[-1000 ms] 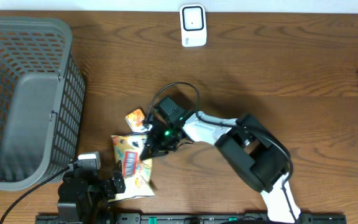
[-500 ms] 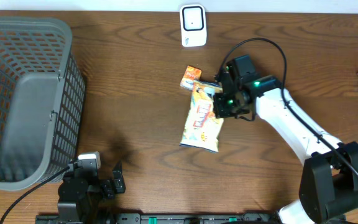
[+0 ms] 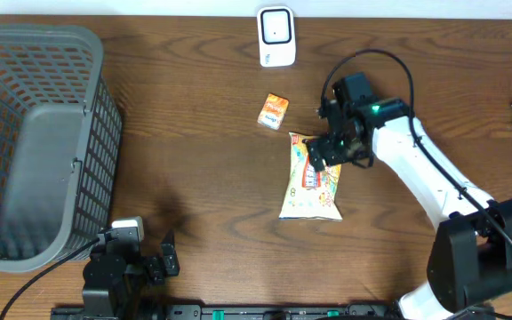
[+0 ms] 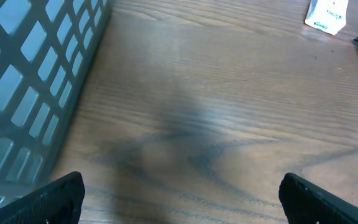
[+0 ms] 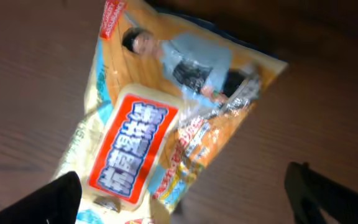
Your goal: Scan the item barcode
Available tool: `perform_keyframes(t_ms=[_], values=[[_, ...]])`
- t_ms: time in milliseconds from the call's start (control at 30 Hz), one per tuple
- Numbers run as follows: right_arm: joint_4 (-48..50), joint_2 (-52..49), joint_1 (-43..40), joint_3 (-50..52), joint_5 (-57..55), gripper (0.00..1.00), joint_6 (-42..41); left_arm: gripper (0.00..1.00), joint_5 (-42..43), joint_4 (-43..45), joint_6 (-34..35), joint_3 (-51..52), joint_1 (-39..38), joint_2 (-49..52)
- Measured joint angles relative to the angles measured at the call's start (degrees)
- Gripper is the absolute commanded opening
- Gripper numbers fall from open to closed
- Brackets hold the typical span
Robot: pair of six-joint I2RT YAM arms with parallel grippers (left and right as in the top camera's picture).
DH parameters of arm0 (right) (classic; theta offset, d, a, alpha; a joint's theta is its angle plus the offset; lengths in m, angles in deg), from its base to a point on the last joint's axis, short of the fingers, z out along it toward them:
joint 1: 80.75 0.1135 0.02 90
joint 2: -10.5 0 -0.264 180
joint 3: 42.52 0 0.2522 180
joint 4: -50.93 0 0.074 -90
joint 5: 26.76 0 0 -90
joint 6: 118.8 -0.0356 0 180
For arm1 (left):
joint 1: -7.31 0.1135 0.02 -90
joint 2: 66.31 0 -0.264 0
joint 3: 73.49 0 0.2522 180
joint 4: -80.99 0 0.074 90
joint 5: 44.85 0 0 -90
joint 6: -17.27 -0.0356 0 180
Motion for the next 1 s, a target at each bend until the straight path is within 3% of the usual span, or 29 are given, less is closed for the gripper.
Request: perform_keyframes(t_ms=[200, 267, 400, 467, 567, 800, 1000], values=[[-3.0, -0.1, 1.2, -8.5, 1.0, 0.99, -8.9, 1.00, 0.0, 0.0, 0.0, 0.0, 0.0, 0.0], [-0.9, -0.1, 2.2, -8.3, 2.5, 0.91, -11.6, 1.00, 0.0, 0.0, 0.0, 0.0, 0.0, 0.0], [3.2, -0.3, 5.6, -5.9, 2.6, 0.87, -19.8, 1.00, 0.0, 0.0, 0.0, 0.0, 0.0, 0.0], [2.9, -1.7, 8.5, -3.8, -0.2, 0.88, -26.3, 1.00, 0.0, 0.0, 0.0, 0.0, 0.0, 0.0], [2.1, -5.4, 12.7, -2.8, -4.7, 0.97, -32.3, 1.00, 0.0, 0.0, 0.0, 0.0, 0.0, 0.0], [-4.4, -11.1, 22.9, -2.9, -17.4, 0.98, -43.6, 1.00, 0.0, 0.0, 0.0, 0.0, 0.0, 0.0], [-7.4, -17.2, 23.7, -4.1, -26.7, 0.97, -49.5, 1.00, 0.0, 0.0, 0.0, 0.0, 0.0, 0.0]])
